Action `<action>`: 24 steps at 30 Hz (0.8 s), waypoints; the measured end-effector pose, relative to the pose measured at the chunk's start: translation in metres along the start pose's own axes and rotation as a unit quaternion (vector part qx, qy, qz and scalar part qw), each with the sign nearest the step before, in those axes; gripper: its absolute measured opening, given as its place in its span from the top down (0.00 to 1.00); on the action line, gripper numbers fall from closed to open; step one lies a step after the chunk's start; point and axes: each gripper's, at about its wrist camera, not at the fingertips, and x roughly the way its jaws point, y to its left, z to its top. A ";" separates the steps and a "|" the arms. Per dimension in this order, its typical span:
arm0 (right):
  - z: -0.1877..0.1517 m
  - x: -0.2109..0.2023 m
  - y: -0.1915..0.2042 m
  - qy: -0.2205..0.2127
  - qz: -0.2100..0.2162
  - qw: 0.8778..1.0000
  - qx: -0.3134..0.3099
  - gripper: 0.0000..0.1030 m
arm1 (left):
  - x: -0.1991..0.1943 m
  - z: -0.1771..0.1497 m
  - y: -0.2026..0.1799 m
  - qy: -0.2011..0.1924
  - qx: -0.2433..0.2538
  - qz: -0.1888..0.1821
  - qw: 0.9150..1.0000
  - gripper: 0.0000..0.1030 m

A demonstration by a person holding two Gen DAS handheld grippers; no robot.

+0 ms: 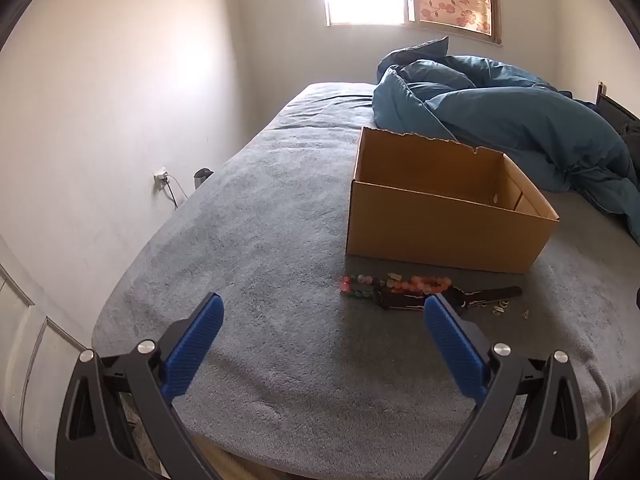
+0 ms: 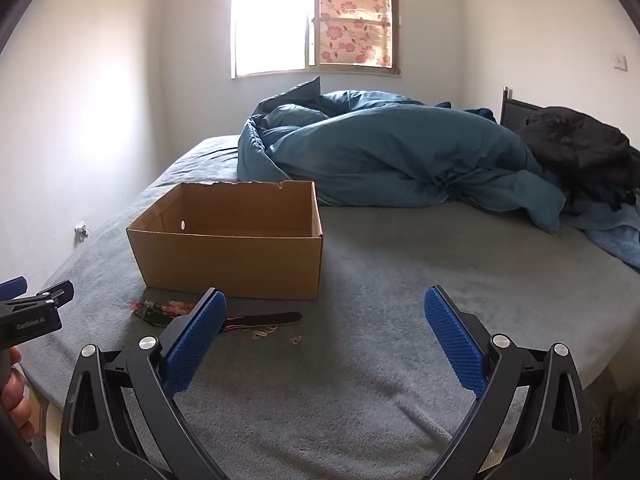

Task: Organize jewelry

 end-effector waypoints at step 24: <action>0.000 0.002 -0.001 0.002 -0.001 1.000 -0.001 0.07 | 0.004 -0.001 0.005 0.007 0.002 0.000 1.000 0.04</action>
